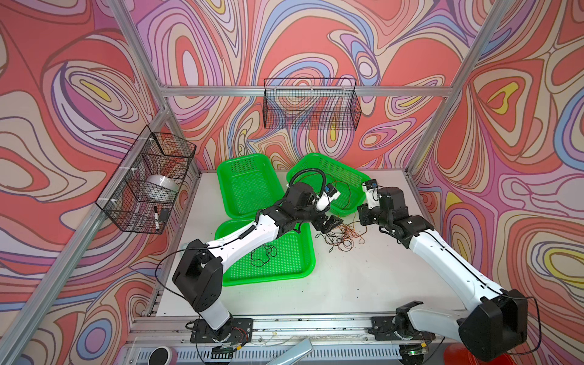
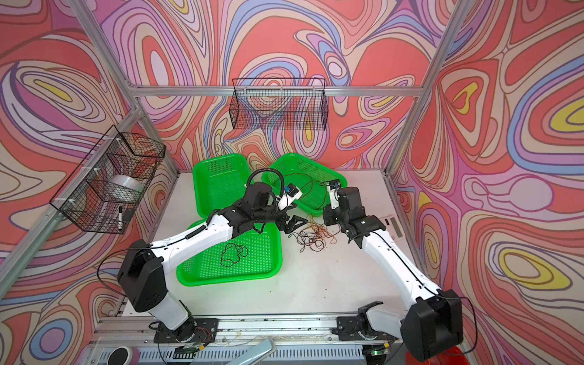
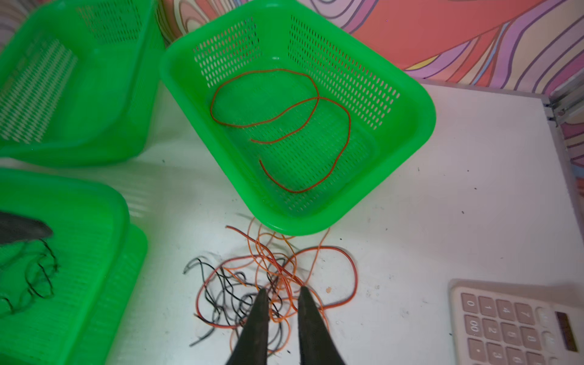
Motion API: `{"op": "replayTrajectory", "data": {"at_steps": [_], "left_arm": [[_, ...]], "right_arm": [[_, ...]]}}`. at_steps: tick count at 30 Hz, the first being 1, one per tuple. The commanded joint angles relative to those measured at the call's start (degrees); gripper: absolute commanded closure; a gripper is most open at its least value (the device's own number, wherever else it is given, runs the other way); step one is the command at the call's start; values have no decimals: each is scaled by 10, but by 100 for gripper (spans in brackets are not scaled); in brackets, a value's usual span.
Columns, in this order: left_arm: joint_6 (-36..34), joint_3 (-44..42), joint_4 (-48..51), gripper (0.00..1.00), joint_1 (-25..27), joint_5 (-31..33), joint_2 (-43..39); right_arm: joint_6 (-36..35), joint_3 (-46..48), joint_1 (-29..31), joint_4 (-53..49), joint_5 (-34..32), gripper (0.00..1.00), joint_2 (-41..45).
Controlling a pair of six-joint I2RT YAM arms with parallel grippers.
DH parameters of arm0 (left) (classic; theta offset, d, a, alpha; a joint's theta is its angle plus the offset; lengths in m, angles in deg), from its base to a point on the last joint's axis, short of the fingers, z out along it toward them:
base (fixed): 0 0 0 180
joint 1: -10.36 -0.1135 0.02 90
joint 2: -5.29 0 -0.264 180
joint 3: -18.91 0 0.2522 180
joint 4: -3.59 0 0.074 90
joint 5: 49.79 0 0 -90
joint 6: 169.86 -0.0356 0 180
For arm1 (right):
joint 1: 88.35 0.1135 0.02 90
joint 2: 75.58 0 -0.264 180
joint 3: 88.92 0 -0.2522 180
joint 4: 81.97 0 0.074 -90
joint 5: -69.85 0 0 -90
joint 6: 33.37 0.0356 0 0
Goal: Untangle the cables
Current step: 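Reach the left gripper across to the wire pile beside the right gripper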
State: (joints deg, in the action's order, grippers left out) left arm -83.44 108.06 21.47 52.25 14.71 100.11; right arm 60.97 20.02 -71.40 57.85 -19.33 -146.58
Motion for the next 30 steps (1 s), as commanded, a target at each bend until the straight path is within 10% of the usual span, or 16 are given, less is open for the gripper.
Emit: {"op": "replayTrajectory", "data": {"at_steps": [1,9,30], "left_arm": [[-2,10,0,15,-3,34,-8],[-9,-68,-10,14,-3,79,-62],[-23,-114,-2,14,-4,117,-109]], "right_arm": [[94,3,1,-21,25,69,-31],[387,69,3,162,88,57,-81],[398,30,4,235,22,58,-223]]}}
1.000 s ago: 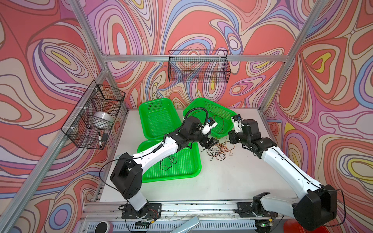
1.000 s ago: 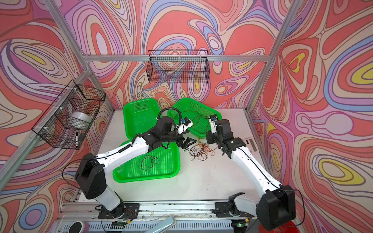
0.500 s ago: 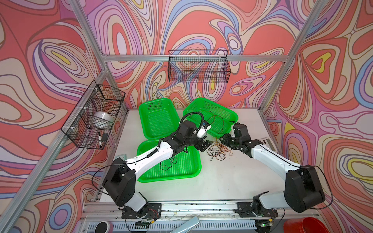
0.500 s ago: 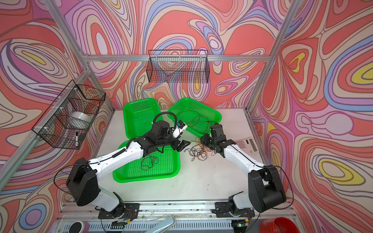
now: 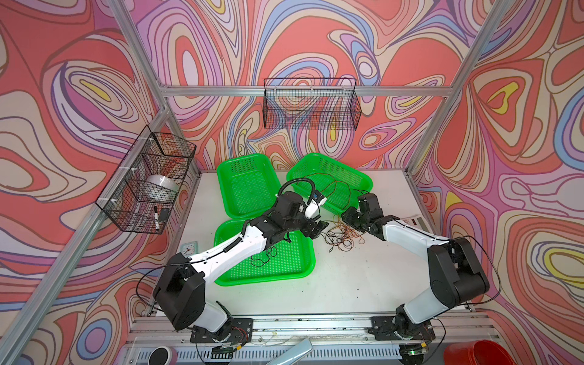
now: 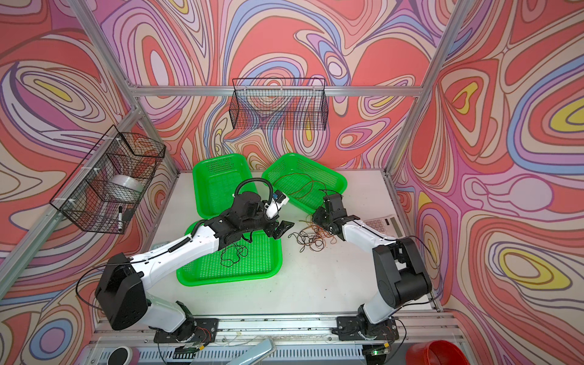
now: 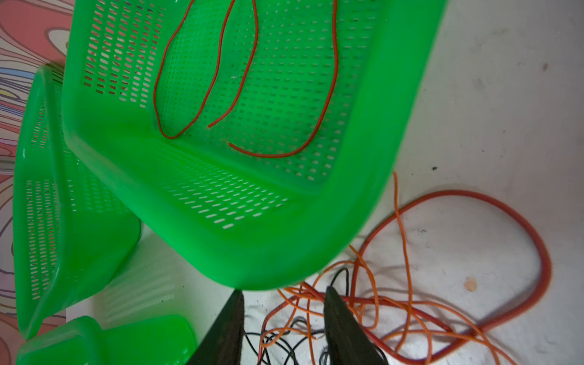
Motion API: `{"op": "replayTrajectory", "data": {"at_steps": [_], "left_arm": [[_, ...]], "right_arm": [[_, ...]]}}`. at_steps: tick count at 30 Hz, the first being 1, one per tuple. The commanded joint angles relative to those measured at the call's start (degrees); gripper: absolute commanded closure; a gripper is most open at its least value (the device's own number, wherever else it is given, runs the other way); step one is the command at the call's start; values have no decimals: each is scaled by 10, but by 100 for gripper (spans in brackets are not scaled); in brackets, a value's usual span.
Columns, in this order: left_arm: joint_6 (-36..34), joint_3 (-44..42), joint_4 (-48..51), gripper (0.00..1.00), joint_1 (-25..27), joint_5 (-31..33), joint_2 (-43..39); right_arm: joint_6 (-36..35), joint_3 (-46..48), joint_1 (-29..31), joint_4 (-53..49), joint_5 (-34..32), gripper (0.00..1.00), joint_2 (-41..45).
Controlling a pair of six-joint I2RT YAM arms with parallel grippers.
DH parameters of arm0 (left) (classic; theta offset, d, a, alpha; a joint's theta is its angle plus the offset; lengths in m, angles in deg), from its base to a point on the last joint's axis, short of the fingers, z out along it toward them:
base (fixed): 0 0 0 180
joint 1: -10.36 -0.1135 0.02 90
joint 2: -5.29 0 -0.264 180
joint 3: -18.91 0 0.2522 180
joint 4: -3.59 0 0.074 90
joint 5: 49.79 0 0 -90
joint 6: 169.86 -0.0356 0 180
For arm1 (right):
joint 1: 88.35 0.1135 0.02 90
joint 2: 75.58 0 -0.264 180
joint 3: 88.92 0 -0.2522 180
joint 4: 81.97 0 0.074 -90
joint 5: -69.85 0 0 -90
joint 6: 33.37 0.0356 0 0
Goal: Untangle the cables
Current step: 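Reach the left gripper across to the wire pile beside the right gripper, then grasp an orange wire with the left gripper and lift it while the right gripper rises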
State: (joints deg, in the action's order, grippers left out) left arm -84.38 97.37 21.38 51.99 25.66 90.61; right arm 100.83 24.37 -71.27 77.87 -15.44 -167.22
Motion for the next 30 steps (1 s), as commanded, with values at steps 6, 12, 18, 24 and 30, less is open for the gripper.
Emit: {"op": "replayTrajectory", "data": {"at_steps": [6,12,18,24,30], "left_arm": [[-16,-2,2,13,-1,9,-10],[-19,0,-1,13,-1,10,-13],[-18,-1,-45,11,-1,-9,-5],[-9,-30,-177,10,-1,-48,13],[10,-5,-250,9,6,-81,51]], "right_arm": [[-15,-43,2,27,-43,64,-59],[-30,-43,15,19,-45,98,-24],[-67,-51,36,-54,-47,100,82],[-89,-60,37,-82,-14,100,171],[-112,-120,37,-137,27,100,198]]}}
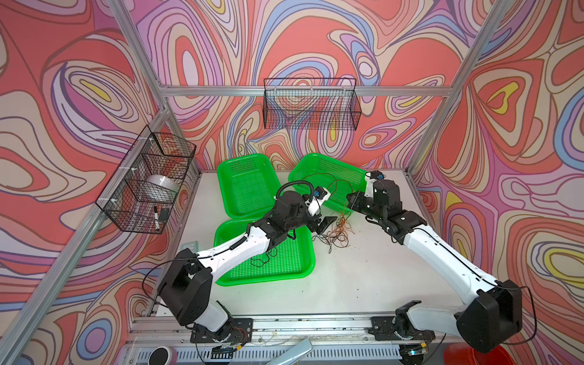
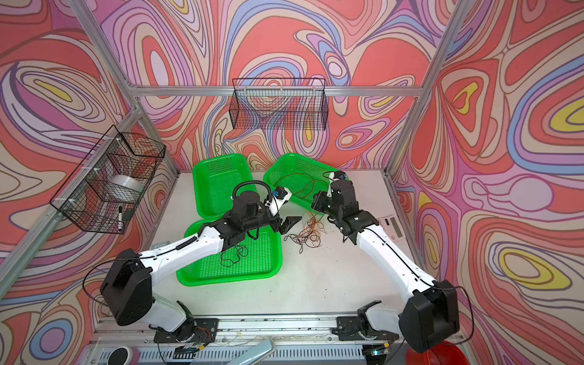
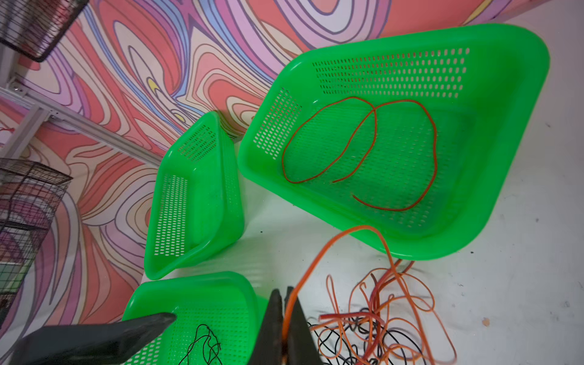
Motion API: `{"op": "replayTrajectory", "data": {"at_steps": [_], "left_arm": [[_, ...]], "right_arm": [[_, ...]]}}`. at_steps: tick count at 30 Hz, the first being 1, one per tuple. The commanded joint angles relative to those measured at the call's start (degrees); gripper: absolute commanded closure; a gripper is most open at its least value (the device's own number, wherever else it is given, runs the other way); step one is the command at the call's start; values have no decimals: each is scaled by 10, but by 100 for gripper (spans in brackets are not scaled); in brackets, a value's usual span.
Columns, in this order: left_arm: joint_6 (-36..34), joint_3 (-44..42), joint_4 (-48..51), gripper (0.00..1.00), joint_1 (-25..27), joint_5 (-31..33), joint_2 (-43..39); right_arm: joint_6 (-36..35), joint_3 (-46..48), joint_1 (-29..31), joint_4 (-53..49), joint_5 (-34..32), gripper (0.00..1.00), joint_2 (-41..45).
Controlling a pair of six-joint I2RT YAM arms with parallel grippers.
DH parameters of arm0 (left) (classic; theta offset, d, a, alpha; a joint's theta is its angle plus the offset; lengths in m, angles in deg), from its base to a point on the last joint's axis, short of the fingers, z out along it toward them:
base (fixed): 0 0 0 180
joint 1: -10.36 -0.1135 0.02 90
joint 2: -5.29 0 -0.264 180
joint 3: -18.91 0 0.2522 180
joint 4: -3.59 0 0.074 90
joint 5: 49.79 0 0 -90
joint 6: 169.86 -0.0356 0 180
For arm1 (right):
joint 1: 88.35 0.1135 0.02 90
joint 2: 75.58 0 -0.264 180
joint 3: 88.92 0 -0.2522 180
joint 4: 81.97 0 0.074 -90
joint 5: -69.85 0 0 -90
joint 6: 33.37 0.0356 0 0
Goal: Untangle the cables
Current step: 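Grasp an orange wire with the left gripper and lift it while the right gripper rises, then raise the orange wire with the left gripper while the right gripper lowers to the pile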
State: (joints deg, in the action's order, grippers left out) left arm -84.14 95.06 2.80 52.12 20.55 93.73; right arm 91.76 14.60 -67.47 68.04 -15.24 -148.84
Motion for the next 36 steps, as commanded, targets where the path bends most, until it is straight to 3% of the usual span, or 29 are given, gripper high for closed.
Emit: {"op": "replayTrajectory", "data": {"at_steps": [1,11,15,20,24,26,27,29,32,36], "left_arm": [[8,28,-63,10,8,-32,28],[31,128,-30,18,20,21,108],[48,152,-43,24,21,-2,129],[61,186,-25,51,21,-26,151],[61,203,-3,98,24,-47,146],[60,204,3,100,28,-30,134],[58,206,10,100,30,-25,124],[60,208,15,100,30,-21,106],[59,217,25,100,29,-11,77],[54,254,75,100,31,5,57]], "right_arm": [[-22,-27,-1,-40,26,100,19],[-47,-72,-1,-90,57,100,47],[-48,-74,-1,-97,67,100,56],[-56,-78,-1,-88,80,100,72],[-78,-78,0,-74,84,100,90],[-91,-75,-1,-69,87,100,96],[-102,-74,-1,-66,88,94,99],[-129,-76,-1,-66,81,69,105],[-181,-68,-1,-74,23,51,127],[-245,-8,-2,-69,-33,42,155]]}}
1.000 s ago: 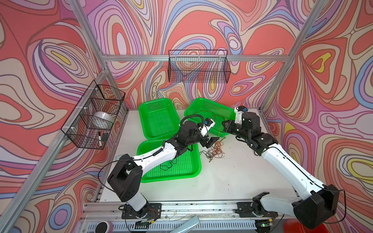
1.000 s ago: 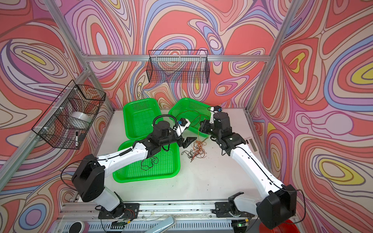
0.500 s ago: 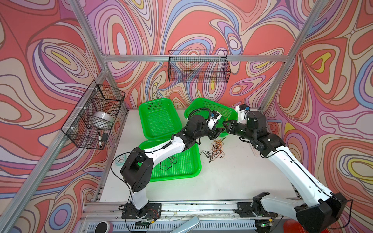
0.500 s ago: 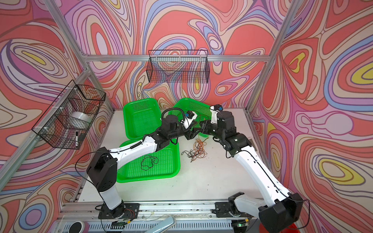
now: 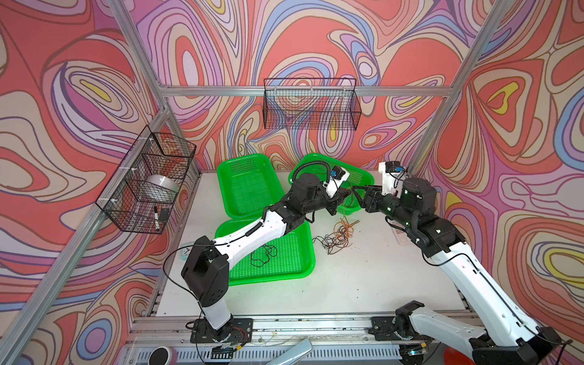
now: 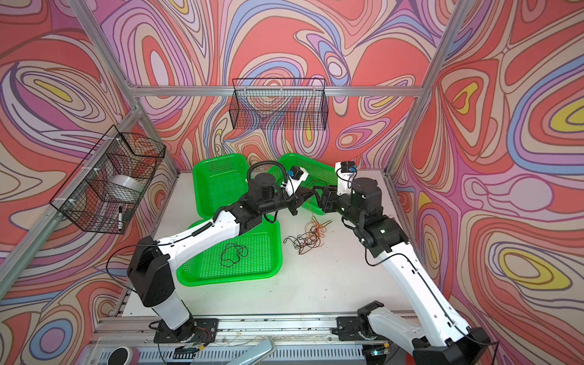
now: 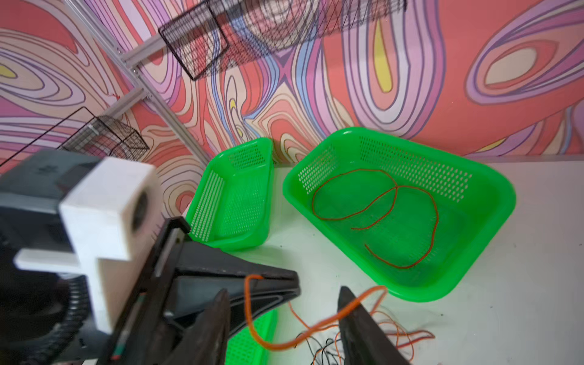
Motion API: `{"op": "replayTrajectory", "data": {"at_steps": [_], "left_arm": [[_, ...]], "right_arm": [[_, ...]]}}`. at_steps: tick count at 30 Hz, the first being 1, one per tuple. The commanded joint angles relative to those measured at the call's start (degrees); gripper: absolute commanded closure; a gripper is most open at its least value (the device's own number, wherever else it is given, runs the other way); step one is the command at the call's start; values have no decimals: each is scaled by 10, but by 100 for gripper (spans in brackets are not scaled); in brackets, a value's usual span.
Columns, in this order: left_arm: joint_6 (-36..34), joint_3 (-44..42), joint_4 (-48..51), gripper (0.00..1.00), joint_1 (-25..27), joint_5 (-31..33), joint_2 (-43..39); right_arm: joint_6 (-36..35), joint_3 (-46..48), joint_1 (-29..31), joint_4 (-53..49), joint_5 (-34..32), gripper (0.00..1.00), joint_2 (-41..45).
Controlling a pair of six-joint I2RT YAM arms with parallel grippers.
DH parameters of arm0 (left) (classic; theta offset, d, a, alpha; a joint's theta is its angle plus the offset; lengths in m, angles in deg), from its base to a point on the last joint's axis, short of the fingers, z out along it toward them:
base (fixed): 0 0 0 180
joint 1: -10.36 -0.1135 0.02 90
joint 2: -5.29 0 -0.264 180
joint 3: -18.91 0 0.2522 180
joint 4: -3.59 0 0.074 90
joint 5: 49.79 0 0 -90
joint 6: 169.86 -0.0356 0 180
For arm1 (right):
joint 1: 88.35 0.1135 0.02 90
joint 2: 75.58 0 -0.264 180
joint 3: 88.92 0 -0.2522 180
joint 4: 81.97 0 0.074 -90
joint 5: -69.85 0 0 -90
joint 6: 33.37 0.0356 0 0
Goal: Untangle the cables
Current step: 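Raise the orange wire with the left gripper while the right gripper lowers to the pile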
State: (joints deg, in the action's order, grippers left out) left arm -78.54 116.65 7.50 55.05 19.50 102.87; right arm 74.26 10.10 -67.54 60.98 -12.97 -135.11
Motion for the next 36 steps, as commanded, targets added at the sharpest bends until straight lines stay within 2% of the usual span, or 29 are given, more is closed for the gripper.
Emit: {"op": "replayTrajectory", "data": {"at_steps": [1,4,9,14,20,25,32,36], "left_arm": [[-2,44,39,100,1,19,-39],[1,49,45,100,1,23,-53],[3,69,55,100,1,12,-64],[1,97,68,100,2,5,-65],[4,137,78,100,6,-7,-58],[3,171,96,100,13,-13,-49],[-22,253,156,100,15,-6,-37],[-50,343,224,100,15,8,-15]], "right_arm": [[-78,55,-1,0,-62,42,20],[-70,119,-2,23,-69,41,30],[-43,211,0,98,-30,36,48],[-27,245,3,154,26,33,10],[-4,267,18,243,35,34,-57],[12,263,26,273,5,42,-134],[75,306,28,358,-7,64,-220],[88,331,30,377,-21,67,-248]]}}
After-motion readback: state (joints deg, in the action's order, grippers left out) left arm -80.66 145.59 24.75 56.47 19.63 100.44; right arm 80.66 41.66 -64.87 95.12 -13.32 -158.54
